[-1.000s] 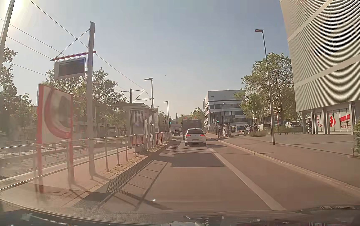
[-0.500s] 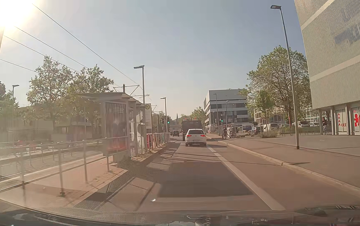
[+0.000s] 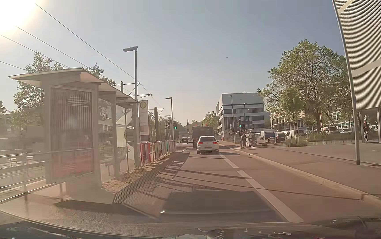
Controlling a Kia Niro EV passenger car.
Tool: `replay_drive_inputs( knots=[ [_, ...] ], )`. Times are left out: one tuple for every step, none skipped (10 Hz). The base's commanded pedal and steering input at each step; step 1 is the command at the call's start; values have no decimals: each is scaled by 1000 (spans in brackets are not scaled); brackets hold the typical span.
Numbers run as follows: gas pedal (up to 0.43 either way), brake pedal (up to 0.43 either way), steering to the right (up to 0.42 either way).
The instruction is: Follow the waypoints while adhering to traffic rules and regulations
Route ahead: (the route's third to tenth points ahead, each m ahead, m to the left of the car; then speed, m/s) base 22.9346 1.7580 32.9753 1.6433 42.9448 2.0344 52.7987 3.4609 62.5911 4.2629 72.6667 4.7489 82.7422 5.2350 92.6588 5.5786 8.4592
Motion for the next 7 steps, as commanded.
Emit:
replay_drive_inputs(
  knots=[
    [118,0,1],
    [118,0,1],
    [118,0,1],
    [118,0,1],
    [118,0,1],
    [118,0,1],
    [118,0,1]
  ],
)
